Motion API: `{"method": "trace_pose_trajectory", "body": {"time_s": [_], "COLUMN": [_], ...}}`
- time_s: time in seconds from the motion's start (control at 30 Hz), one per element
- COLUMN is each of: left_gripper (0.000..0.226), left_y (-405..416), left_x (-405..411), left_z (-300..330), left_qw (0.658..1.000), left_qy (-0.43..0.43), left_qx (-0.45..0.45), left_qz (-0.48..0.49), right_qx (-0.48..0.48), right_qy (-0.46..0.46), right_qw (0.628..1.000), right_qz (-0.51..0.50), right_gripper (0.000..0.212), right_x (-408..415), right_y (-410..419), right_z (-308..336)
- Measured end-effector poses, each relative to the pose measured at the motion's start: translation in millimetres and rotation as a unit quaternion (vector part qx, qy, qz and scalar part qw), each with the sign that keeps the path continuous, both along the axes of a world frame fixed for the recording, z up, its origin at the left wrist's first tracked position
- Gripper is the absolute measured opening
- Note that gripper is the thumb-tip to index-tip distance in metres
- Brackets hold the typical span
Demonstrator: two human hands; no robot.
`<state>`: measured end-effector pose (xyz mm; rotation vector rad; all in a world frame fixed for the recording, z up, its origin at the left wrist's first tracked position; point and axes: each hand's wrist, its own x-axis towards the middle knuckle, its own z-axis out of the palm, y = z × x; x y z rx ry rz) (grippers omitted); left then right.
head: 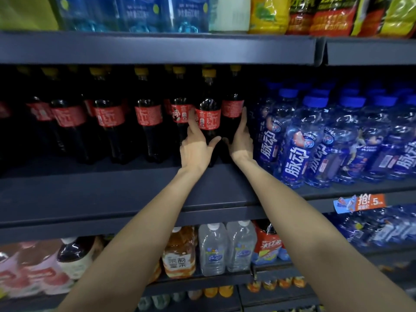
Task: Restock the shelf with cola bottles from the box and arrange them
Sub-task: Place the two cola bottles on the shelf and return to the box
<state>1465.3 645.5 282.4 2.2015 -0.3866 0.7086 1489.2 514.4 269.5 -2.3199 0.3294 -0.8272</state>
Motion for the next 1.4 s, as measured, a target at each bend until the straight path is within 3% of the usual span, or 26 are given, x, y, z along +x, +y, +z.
{"method": "trace_pose_trajectory", "body": {"time_s": [0.1, 0.3, 0.43, 0.57, 0.7, 0.8, 0.97, 1.17, 1.3, 1.4], "left_gripper": [0.094, 0.087, 0.089, 0.084, 0.067, 0.050, 0.021, 0.017, 0.024, 0.032], "left_y": [-9.4, -28.9, -30.8, -25.6, -17.7, -3.2, 9.6, -30.6, -79.3, -131.9], "left_x": [1.0, 3.0, 2.7, -8.0, -25.6, -52.7, -144.6, -281.0, -373.0, -426.4], "left_z": [0.0, 9.4, 9.7, -2.7, -0.8, 7.4, 11.5, -33.5, -82.8, -127.0], "left_qw": [1.000, 0.998, 0.997, 0.990, 0.969, 0.964, 0.969, 0.946, 0.907, 0.856], "left_qy": [-0.001, 0.050, 0.073, 0.129, 0.244, 0.259, 0.196, 0.098, 0.156, 0.233], "left_qx": [-0.021, -0.029, -0.007, 0.051, 0.028, -0.004, -0.066, -0.089, -0.052, 0.110], "left_qz": [-0.023, -0.039, -0.024, 0.002, -0.015, -0.057, -0.133, -0.296, -0.388, -0.448], "right_qx": [-0.018, 0.020, -0.031, -0.064, -0.185, -0.274, -0.293, -0.215, -0.116, -0.009], "right_qy": [-0.002, -0.005, -0.028, 0.069, 0.072, 0.020, -0.094, -0.145, 0.007, 0.119], "right_qw": [1.000, 0.988, 0.979, 0.987, 0.980, 0.962, 0.951, 0.961, 0.979, 0.960], "right_qz": [0.002, 0.156, 0.197, 0.132, 0.028, 0.001, -0.026, -0.091, -0.170, -0.253], "right_gripper": [0.094, 0.087, 0.071, 0.082, 0.061, 0.039, 0.022, 0.021, 0.029, 0.032], "right_x": [9.9, -0.9, -31.0, -58.2, -94.9, -129.3, -219.8, -392.2, -525.0, -622.3], "right_y": [2.4, -21.5, -27.8, -21.8, -9.1, -4.4, -8.2, -40.5, -71.5, -84.1], "right_z": [-0.7, -0.4, 7.5, 12.2, 25.6, 29.0, 18.7, -23.7, -94.7, -150.9]}}
